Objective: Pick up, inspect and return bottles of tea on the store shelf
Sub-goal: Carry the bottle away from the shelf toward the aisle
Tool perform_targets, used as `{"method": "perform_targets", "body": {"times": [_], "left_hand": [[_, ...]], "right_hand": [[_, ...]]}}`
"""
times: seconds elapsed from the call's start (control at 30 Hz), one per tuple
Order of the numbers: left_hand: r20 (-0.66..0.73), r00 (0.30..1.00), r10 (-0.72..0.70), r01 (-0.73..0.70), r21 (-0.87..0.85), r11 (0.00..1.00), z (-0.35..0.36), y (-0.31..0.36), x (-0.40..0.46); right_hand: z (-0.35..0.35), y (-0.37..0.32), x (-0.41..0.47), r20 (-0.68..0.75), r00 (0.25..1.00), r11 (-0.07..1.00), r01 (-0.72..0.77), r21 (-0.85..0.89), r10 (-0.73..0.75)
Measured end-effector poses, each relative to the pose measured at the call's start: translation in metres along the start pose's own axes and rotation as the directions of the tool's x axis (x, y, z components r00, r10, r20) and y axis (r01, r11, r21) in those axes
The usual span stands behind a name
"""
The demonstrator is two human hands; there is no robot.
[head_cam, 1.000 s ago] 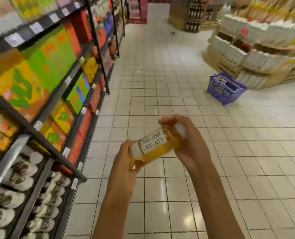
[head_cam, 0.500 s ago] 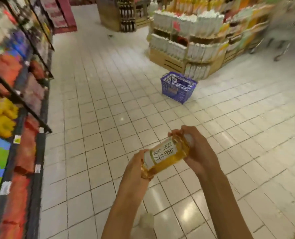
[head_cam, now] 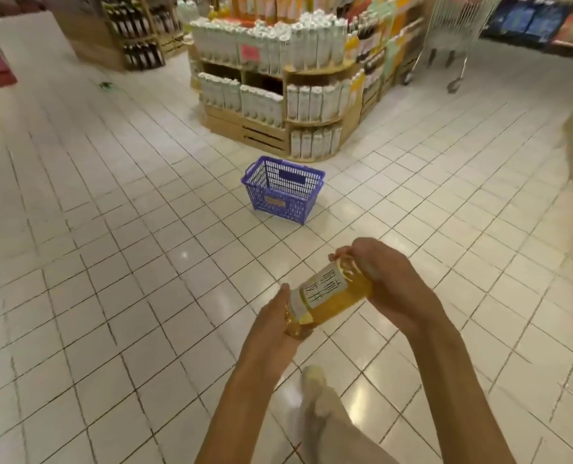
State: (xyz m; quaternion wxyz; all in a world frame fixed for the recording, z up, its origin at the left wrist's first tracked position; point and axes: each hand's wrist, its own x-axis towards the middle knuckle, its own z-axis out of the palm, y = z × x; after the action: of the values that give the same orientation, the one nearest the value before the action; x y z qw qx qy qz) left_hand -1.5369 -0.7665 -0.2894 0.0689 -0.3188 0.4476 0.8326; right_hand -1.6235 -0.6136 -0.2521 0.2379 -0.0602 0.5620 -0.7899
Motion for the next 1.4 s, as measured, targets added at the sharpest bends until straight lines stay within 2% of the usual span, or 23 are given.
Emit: {"method": "perform_targets", "body": {"times": [0.17, 0.37, 0.43, 0.53, 0.7, 0.87, 0.97, 1.03, 1.1, 1.23, 1.33, 1.4], "left_hand": [[-0.026, 0.998, -0.049, 0.047, -0.085, 0.995, 0.052, 0.068, 0.117], [-0.039, 0.994, -0.099, 0.09, -0.181, 0.979, 0.063, 0.151, 0.253], [-0.056, 0.992, -0.117, 0.105, -0.182, 0.978, 0.062, 0.179, 0.307], [0.017, 0.988, -0.154, 0.155, -0.117, 0.981, 0.065, 0.226, 0.387], [0.098, 0.949, -0.299, 0.305, -0.047, 0.951, 0.084, 0.303, 0.519], [0.095, 0.933, -0.348, 0.345, 0.049, 0.937, 0.113, 0.363, 0.647], [0.12, 0.926, -0.357, 0.357, 0.027, 0.934, 0.128, 0.387, 0.72], [0.15, 0.937, -0.314, 0.316, 0.012, 0.949, 0.137, 0.399, 0.774], [0.119, 0.951, -0.286, 0.289, -0.011, 0.957, 0.142, 0.407, 0.829], [-0.09, 0.932, -0.35, 0.35, -0.015, 0.937, 0.13, 0.391, 0.944], [-0.14, 0.918, -0.371, 0.374, -0.007, 0.928, 0.114, 0.358, 1.021], [-0.173, 0.898, -0.405, 0.407, -0.025, 0.913, 0.093, 0.331, 1.073]], "right_hand": [[-0.026, -0.042, 0.146, -0.04, 0.998, 0.996, -0.045, -0.082, 0.042], [-0.018, -0.063, 0.311, -0.007, 0.998, 0.984, -0.067, -0.167, 0.067], [-0.019, -0.063, 0.369, 0.033, 0.998, 0.974, -0.04, -0.224, 0.049], [-0.023, -0.064, 0.454, 0.1, 0.995, 0.948, 0.01, -0.318, 0.023], [-0.033, -0.077, 0.586, 0.079, 0.996, 0.905, -0.011, -0.425, 0.05], [-0.07, -0.083, 0.713, -0.087, 0.987, 0.89, -0.159, -0.427, 0.135], [-0.099, -0.077, 0.784, -0.133, 0.954, 0.864, -0.298, -0.406, 0.267], [-0.123, -0.072, 0.835, -0.142, 0.924, 0.838, -0.381, -0.39, 0.354], [-0.146, -0.064, 0.887, -0.183, 0.905, 0.833, -0.426, -0.352, 0.385], [-0.183, -0.02, 0.983, -0.258, 0.888, 0.836, -0.449, -0.314, 0.38], [-0.211, 0.038, 1.045, -0.29, 0.879, 0.797, -0.468, -0.382, 0.378], [-0.23, 0.087, 1.08, -0.259, 0.903, 0.762, -0.429, -0.485, 0.344]]}}
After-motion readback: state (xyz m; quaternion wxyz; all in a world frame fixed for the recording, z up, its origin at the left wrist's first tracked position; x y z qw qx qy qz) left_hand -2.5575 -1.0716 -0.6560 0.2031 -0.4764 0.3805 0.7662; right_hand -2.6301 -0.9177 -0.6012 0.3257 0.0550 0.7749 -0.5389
